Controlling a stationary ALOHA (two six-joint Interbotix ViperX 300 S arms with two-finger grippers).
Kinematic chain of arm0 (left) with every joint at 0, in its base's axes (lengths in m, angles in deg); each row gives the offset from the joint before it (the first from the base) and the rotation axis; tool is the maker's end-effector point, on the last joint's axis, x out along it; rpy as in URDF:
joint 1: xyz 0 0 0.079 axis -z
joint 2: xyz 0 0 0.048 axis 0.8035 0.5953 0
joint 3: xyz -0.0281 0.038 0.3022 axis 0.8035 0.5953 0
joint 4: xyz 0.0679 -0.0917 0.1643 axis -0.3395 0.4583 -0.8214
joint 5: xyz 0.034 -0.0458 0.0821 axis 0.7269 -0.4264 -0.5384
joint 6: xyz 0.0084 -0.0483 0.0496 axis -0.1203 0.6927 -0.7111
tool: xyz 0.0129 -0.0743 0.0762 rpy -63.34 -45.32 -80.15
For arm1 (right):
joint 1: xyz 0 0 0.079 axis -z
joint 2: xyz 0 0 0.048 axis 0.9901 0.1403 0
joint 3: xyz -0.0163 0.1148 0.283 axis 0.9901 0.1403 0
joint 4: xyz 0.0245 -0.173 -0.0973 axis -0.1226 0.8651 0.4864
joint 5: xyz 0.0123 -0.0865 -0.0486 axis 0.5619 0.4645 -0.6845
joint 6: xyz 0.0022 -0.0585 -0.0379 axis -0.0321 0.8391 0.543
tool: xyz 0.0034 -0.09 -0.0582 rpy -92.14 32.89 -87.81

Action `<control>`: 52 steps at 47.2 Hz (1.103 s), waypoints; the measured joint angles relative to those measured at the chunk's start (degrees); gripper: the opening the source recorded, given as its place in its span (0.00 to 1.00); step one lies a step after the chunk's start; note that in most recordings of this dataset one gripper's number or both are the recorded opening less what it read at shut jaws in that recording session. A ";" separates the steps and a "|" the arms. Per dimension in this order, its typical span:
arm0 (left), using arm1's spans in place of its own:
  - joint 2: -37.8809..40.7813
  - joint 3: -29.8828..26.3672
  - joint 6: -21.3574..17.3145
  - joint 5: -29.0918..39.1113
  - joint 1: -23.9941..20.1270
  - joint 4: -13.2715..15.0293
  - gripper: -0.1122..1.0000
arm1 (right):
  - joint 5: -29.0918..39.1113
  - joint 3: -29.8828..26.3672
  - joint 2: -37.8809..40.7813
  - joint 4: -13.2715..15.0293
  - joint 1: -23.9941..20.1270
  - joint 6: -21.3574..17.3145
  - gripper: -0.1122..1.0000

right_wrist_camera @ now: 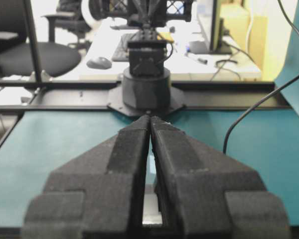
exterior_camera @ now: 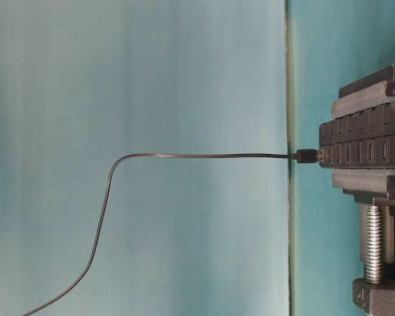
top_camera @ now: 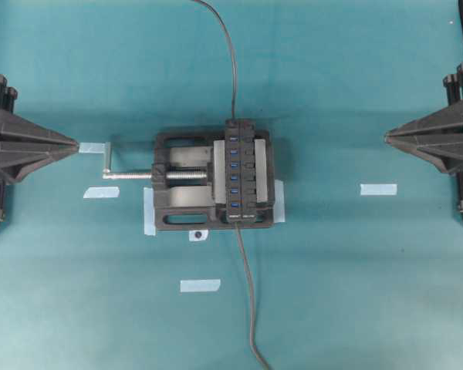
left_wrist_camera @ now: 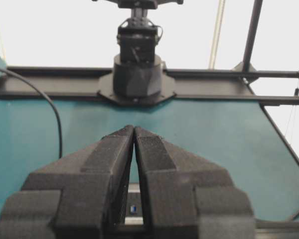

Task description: Insert the USB into the second port from the front of the fixed hub.

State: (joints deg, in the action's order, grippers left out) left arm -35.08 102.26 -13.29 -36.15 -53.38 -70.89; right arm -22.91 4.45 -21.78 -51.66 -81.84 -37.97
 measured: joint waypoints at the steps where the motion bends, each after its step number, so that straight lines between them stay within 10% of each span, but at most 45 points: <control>1: -0.09 0.18 0.09 -0.35 0.00 0.00 0.22 | -0.09 0.09 0.00 0.00 0.00 0.00 0.25; 28: -0.18 1.14 0.35 -1.23 -0.09 -0.09 0.10 | -1.58 2.02 -0.35 -1.41 0.26 -5.45 0.12; 52: 0.09 1.14 1.14 5.63 -0.35 -0.09 0.10 | 10.72 0.53 -0.26 -1.67 0.44 -5.71 0.12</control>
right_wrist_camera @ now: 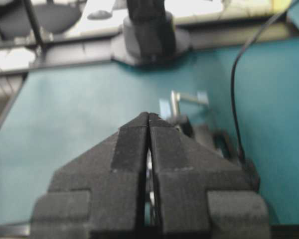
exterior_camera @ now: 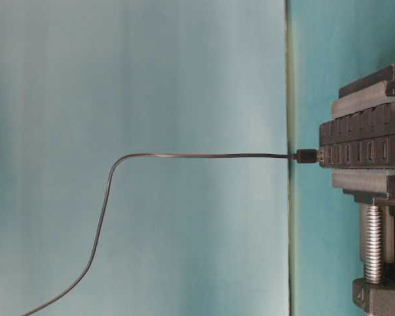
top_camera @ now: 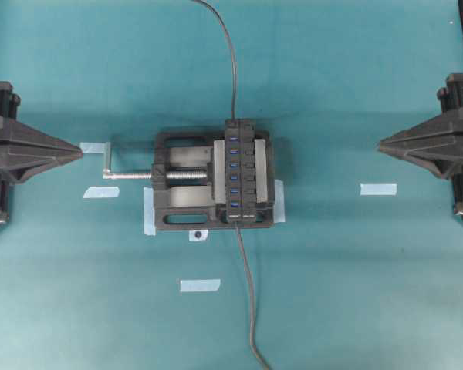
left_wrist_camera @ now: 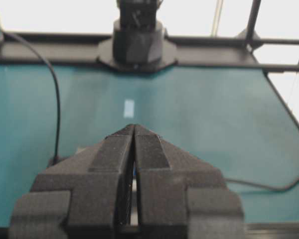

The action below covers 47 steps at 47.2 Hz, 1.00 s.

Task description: Insert the USB into the second port from the front of the fixed hub.

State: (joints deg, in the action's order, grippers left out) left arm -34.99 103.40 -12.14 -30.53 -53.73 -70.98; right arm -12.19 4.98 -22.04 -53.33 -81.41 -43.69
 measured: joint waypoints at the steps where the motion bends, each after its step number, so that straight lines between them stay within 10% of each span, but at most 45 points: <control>1: 0.00 0.00 0.00 0.26 -0.18 0.09 0.10 | 0.70 -0.18 0.09 0.00 0.09 -0.09 0.12; 47: 8.70 -5.01 4.83 12.30 -0.35 0.00 0.10 | 18.90 -9.76 11.07 0.53 5.10 -0.35 0.12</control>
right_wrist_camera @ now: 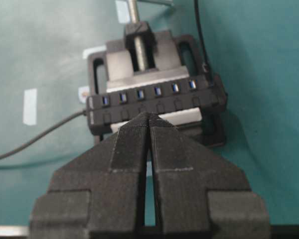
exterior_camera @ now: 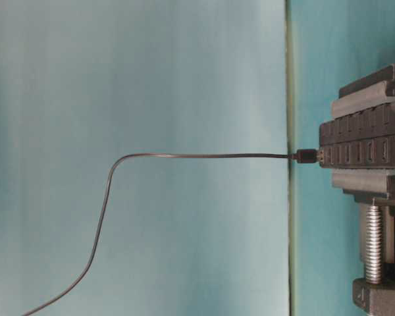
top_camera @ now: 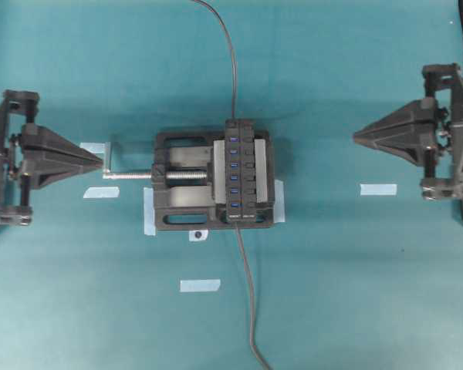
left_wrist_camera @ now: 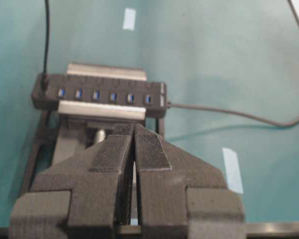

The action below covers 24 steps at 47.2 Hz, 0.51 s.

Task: Insert the USB into the second port from the front of the fixed hub.
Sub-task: 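Move the right gripper over the hub toward the black USB plug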

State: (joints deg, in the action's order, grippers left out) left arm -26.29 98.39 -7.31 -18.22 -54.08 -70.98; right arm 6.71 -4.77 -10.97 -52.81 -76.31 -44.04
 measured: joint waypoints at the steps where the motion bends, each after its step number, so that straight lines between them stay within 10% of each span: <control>1: 0.35 -0.18 -0.09 0.09 0.00 0.00 0.10 | 0.09 -0.18 0.44 0.00 0.09 0.00 0.12; 24: 4.04 -2.29 3.60 5.36 0.09 0.09 0.10 | 8.61 -8.70 12.66 3.16 2.46 0.00 0.12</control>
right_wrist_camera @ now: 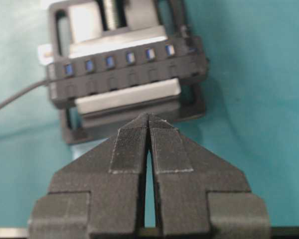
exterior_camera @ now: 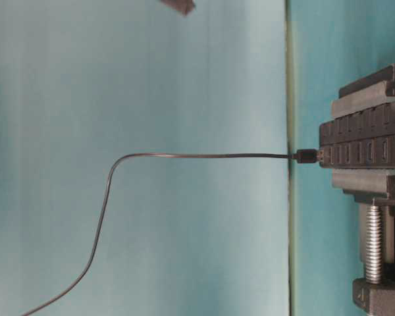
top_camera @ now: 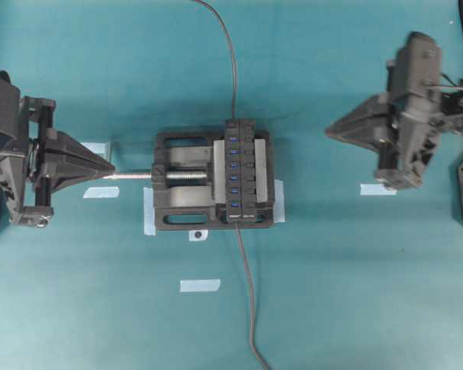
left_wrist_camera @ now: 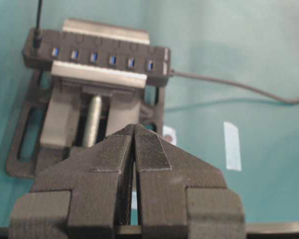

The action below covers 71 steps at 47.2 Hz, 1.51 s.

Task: Insert the USB into the second port from the front of the fixed hub.
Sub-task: 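Move the right gripper over the hub toward the black USB plug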

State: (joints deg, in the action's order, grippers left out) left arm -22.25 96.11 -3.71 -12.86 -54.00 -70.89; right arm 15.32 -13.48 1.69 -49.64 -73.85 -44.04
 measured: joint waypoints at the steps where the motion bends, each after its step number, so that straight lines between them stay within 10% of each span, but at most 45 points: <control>1: 0.00 0.00 0.09 0.09 -0.09 -0.09 0.10 | 0.09 -0.26 0.35 0.09 0.18 0.00 0.12; 71: 0.09 -0.09 0.35 0.44 -0.09 -0.09 0.10 | 3.16 -13.10 22.06 1.49 2.90 9.58 0.12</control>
State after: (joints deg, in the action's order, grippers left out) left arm -22.16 96.02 -3.35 -12.42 -54.08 -70.98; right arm 18.49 -26.57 23.75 -48.15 -70.95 -34.46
